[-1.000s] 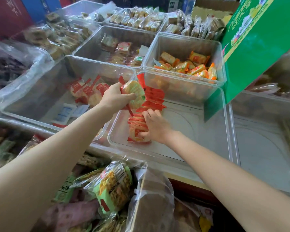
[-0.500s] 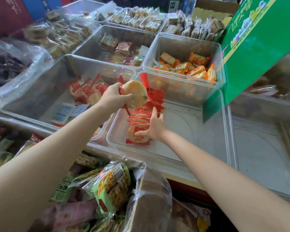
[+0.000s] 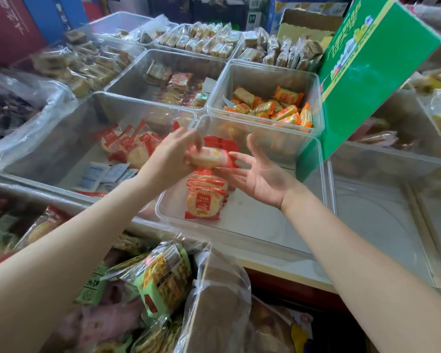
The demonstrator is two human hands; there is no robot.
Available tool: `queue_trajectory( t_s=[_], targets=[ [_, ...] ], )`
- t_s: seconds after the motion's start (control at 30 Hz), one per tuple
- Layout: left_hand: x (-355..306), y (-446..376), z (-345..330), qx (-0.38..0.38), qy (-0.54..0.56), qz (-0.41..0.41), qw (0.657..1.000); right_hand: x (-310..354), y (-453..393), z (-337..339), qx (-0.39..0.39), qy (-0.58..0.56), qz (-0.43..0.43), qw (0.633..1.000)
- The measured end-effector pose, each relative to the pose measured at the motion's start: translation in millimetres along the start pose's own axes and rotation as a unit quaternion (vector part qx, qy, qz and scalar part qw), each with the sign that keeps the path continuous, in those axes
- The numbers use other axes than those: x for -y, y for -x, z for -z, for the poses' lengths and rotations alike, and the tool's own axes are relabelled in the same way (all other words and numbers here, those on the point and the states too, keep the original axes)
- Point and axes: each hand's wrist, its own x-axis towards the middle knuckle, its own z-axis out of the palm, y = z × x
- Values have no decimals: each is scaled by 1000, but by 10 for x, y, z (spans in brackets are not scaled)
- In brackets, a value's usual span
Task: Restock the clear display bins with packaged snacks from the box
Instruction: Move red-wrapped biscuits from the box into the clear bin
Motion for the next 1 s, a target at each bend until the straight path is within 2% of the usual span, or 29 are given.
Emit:
queue_trajectory(
  t_s=[0.07,0.13,0.2,0.27,0.37,0.4,0.43,0.5,0.57,0.6,0.7,0.73,0.77,0.87,0.9,0.93,0.97,1.0],
  targets=[
    [21,59,-77,83,-59,-76,992,-70,-98,-85,-109,121,45,986],
    [56,86,-78,163,-66,-70,982,-87,-173,-81,-175,219,74,957],
    [107,84,4,188,-57,-47,979,-63,-159,-33,-188,276,68,940],
    [170,57,94,177,-65,-27,982,-69,-124,41,-196,347,51,916],
    [232,-4,104,196,-177,-8,964,-112,-143,69,-175,442,55,878],
    [234,-24,66,217,-208,-7,954,-137,-176,45,-160,500,70,848],
    [228,-44,19,239,-232,-9,943,-167,-211,6,-143,577,90,799],
    [208,-82,-68,276,-276,-19,920,-286,-319,-73,-103,713,128,682],
    [187,-119,-121,300,-319,-28,898,-467,-422,-115,-74,772,145,615],
    [177,-126,-132,309,-339,-31,888,-562,-457,-118,-77,791,158,586],
    [162,-124,-156,336,-386,-33,859,-691,-471,-88,-160,859,184,450],
    [160,-120,-165,346,-392,-29,852,-678,-464,-66,-189,862,161,441],
    [152,-119,-171,356,-393,-27,847,-656,-446,-53,-218,844,116,476],
    [103,-112,-218,384,-388,-26,837,-602,-484,40,-245,649,-59,718],
    [86,-108,-244,395,-397,-26,828,-621,-562,111,-241,570,-92,780],
    [75,-109,-276,404,-410,-29,817,-648,-646,175,-228,513,-109,821],
    [72,-110,-315,409,-426,-33,806,-670,-722,226,-211,499,-109,833],
    [80,-113,-356,411,-443,-37,796,-695,-782,241,-191,523,-102,824]
  ],
)
